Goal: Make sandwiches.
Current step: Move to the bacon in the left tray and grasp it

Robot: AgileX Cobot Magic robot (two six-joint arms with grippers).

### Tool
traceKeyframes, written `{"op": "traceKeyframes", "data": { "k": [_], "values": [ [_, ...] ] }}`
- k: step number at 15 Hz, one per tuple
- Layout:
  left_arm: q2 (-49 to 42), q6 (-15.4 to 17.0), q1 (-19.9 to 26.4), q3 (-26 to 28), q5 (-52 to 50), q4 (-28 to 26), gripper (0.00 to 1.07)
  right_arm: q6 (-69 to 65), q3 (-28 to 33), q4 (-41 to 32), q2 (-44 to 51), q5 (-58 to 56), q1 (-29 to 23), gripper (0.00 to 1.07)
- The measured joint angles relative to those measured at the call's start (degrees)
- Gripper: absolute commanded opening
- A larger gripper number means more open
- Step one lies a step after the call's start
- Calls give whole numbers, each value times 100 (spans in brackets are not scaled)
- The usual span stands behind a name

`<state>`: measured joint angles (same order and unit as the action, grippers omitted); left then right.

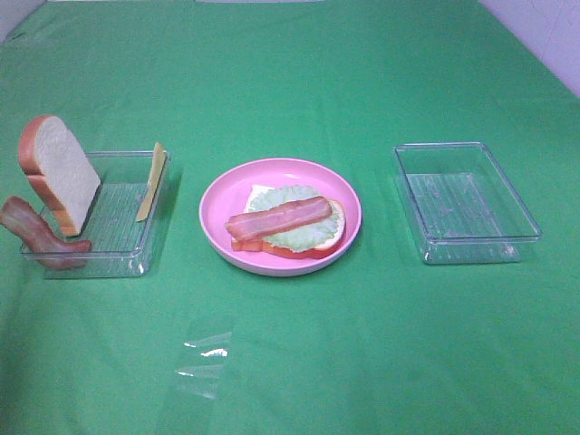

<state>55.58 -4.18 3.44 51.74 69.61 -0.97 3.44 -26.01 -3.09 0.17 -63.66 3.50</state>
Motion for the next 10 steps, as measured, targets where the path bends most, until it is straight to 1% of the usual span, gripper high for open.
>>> {"op": "traceKeyframes", "data": {
  "k": [2,3,4,5,6,7,9,10],
  "values": [
    [1197,-52,0,665,-6,0,91,0,0,0,0,0,0,96],
    [2040,-206,0,1175,-11,0,91,0,0,0,0,0,0,96],
    [2040,-206,0,1175,-11,0,91,0,0,0,0,0,0,96],
    [2979,-264,0,1822,-11,-34,91,0,0,0,0,6,0,96],
    [3421,-264,0,2023,-23,-115,91,0,0,0,0,6,0,96],
    [3747,-275,0,2097,-115,-264,91,0,0,0,0,6,0,96],
    [4332,-453,0,2108,-458,-670,90,0,0,0,0,6,0,96],
    [4526,-556,-11,2108,-613,-791,90,-11,0,0,0,6,0,96]
  ]
}}
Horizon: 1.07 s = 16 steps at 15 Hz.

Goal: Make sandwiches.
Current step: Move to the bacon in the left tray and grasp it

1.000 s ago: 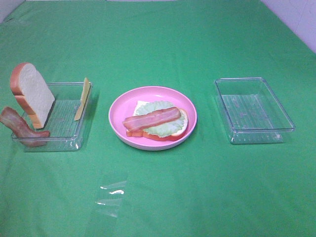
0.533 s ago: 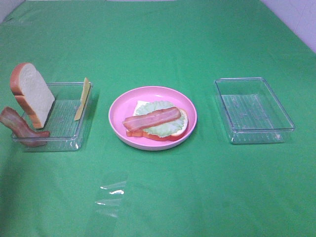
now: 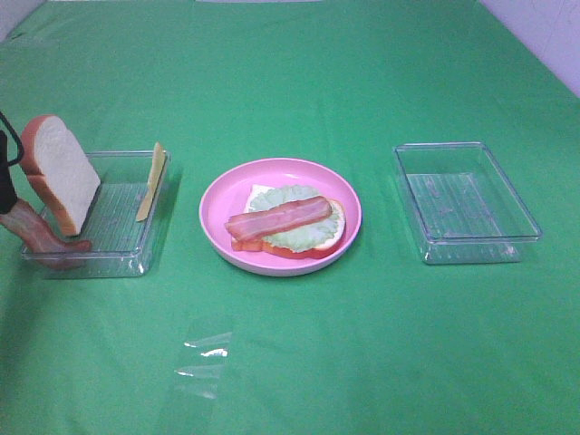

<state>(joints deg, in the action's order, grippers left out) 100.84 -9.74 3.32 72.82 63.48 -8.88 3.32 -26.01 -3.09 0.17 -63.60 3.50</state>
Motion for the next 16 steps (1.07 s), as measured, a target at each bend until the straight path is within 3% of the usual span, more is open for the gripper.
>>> {"op": "traceKeyframes", "data": {
  "k": [4,10,14,16],
  "values": [
    [504,-160,-241,63,-819,11,88,0,0,0,0,0,0,96],
    [997,-160,-321,103,-1049,11,86,0,0,0,0,0,0,96],
    [1060,-160,-321,120,-1123,11,55,0,0,0,0,0,0,96],
    [1077,-160,-321,120,-1123,11,52,0,0,0,0,0,0,96]
  ]
}}
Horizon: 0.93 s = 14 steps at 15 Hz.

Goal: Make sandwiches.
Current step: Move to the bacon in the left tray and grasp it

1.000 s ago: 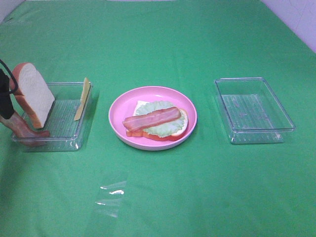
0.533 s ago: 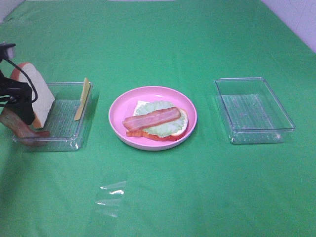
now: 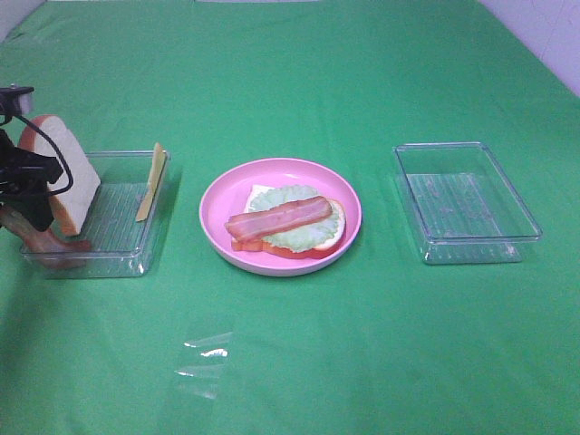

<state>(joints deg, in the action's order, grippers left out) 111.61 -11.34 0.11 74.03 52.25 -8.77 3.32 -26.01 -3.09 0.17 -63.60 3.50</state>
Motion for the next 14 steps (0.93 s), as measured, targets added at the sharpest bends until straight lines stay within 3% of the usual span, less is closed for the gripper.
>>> {"op": "traceKeyframes", "data": {
  "k": [10,12,14],
  "values": [
    [6,0,0,0,-11,0,52,0,0,0,0,0,0,96],
    [6,6,0,0,-11,0,36,0,0,0,0,0,0,96],
    [6,6,0,0,-11,0,10,0,0,0,0,0,0,96]
  ]
}}
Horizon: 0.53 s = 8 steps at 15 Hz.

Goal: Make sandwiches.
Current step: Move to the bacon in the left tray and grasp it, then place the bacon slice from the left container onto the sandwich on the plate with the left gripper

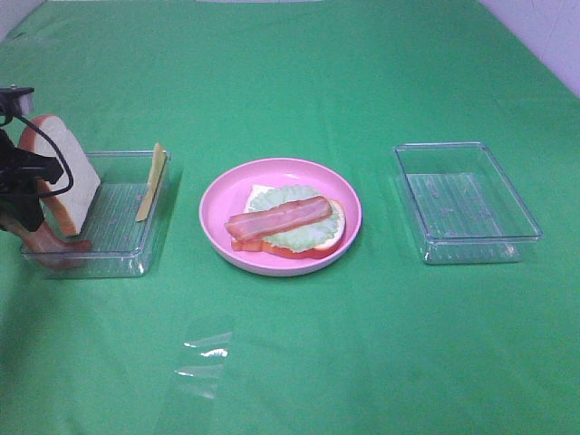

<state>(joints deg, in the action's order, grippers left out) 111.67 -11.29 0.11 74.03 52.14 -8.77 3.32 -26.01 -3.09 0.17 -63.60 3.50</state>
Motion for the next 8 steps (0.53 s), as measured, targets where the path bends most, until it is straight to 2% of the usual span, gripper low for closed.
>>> {"op": "traceKeyframes", "data": {
  "k": [2,8],
  "values": [
    [0,0,0,0,0,0,0,0,0,0,0,0,0,96],
    [0,-52,0,0,120,0,0,0,0,0,0,0,0,96]
  ]
}}
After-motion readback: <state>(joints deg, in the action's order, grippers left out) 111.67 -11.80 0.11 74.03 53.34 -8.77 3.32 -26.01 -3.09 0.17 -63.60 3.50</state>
